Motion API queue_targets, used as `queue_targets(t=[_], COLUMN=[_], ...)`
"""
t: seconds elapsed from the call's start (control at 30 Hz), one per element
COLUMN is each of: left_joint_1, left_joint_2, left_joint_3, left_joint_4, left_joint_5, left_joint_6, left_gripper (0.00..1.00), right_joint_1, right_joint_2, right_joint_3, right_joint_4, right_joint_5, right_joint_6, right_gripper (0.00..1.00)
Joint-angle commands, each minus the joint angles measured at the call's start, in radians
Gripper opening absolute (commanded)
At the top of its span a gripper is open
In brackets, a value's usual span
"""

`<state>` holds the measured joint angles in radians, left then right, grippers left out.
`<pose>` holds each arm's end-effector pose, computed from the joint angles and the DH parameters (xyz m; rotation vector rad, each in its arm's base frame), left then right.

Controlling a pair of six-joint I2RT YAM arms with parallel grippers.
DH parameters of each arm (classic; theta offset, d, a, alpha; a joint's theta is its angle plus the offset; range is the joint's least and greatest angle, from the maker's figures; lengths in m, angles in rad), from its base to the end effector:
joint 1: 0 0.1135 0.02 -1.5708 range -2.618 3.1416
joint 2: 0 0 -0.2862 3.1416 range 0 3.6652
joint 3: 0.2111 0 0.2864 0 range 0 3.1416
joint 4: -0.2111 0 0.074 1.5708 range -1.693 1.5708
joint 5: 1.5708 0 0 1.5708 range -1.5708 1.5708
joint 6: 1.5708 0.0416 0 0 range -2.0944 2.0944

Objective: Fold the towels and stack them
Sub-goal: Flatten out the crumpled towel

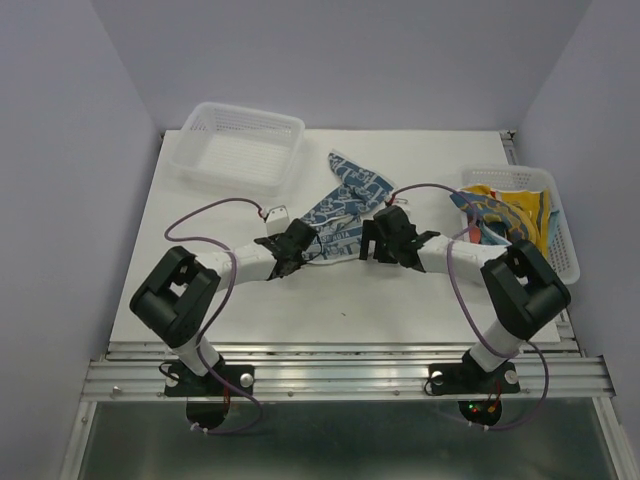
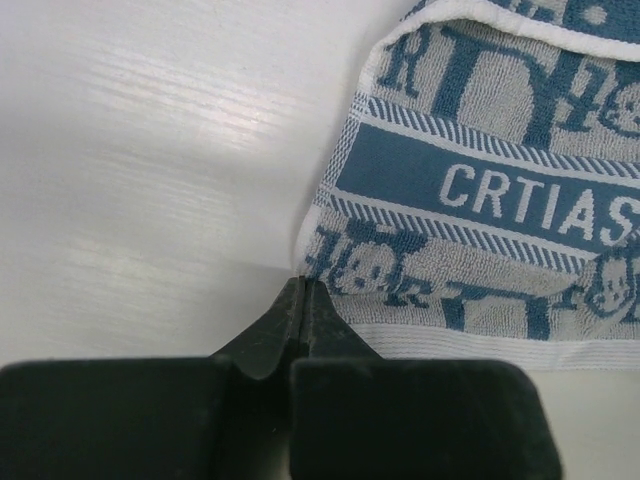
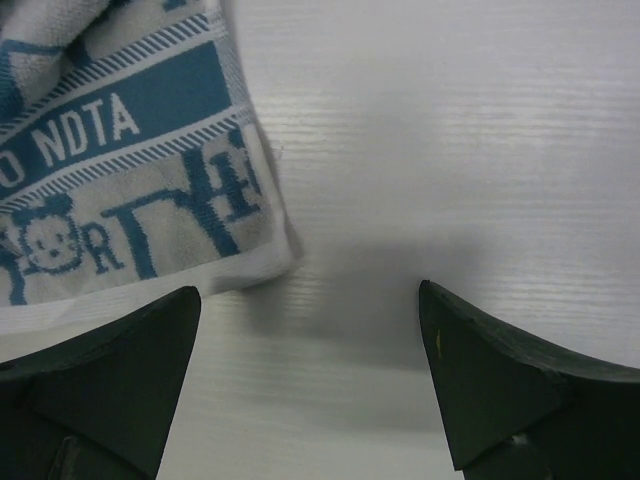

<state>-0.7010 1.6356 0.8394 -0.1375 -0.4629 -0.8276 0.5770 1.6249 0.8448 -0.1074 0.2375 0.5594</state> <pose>0.2744 -0.2073 0.1515 -0.3338 2.3543 -0.1377 0.2978 0.1822 0.1562 0.0819 2.4354 0.2210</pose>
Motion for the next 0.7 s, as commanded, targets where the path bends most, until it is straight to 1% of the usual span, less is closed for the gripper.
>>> queue_targets(t=[0.0, 0.07, 0.1, 0.2, 0.23, 0.27, 0.3, 0.37, 0.4, 0.47, 0.5, 0.57, 0.6, 0.67], left_joint_1=[-0.017, -0.017, -0.017, -0.017, -0.017, -0.018, -0.018, -0.018, -0.018, -0.018, -0.018, -0.020, -0.028, -0.034], left_joint_2=[-0.045, -0.056, -0.066, -0.080, -0.089, -0.092, -0.095, -0.100, -0.106, -0.115, -0.123, -0.157, -0.193, -0.238], left_joint_3=[-0.065, -0.077, -0.082, -0.095, -0.098, -0.106, -0.108, -0.112, -0.117, -0.123, -0.126, -0.131, -0.137, -0.151], left_joint_4=[-0.031, -0.017, -0.011, 0.001, 0.003, 0.007, 0.010, 0.016, 0.019, 0.030, 0.036, 0.047, 0.064, 0.096], left_joint_5=[0.081, 0.089, 0.092, 0.093, 0.095, 0.096, 0.098, 0.101, 0.102, 0.110, 0.112, 0.127, 0.133, 0.153], left_joint_6=[0.004, 0.005, 0.007, 0.004, 0.002, 0.002, 0.002, 0.001, 0.001, 0.002, 0.005, 0.022, 0.033, 0.056], left_gripper=[0.00, 0.00, 0.00, 0.00, 0.00, 0.00, 0.00, 0.00, 0.00, 0.00, 0.00, 0.00, 0.00, 0.00], right_joint_1=[0.047, 0.064, 0.081, 0.104, 0.109, 0.113, 0.121, 0.127, 0.132, 0.141, 0.144, 0.147, 0.155, 0.159], right_joint_2=[0.055, 0.072, 0.082, 0.108, 0.115, 0.115, 0.116, 0.118, 0.115, 0.110, 0.096, 0.073, 0.037, -0.020], right_joint_3=[0.089, 0.103, 0.118, 0.132, 0.137, 0.135, 0.134, 0.128, 0.117, 0.108, 0.105, 0.100, 0.097, 0.068], right_joint_4=[-0.014, -0.021, -0.028, -0.063, -0.078, -0.083, -0.087, -0.101, -0.103, -0.100, -0.095, -0.086, -0.080, -0.040], right_joint_5=[0.066, 0.092, 0.117, 0.172, 0.183, 0.195, 0.210, 0.217, 0.227, 0.246, 0.250, 0.258, 0.273, 0.284], right_joint_6=[-0.004, 0.000, 0.007, 0.043, 0.051, 0.063, 0.076, 0.091, 0.103, 0.109, 0.105, 0.090, 0.082, 0.068], right_gripper=[0.91, 0.88, 0.81, 0.69, 0.61, 0.57, 0.50, 0.44, 0.35, 0.28, 0.19, 0.07, 0.01, 0.01])
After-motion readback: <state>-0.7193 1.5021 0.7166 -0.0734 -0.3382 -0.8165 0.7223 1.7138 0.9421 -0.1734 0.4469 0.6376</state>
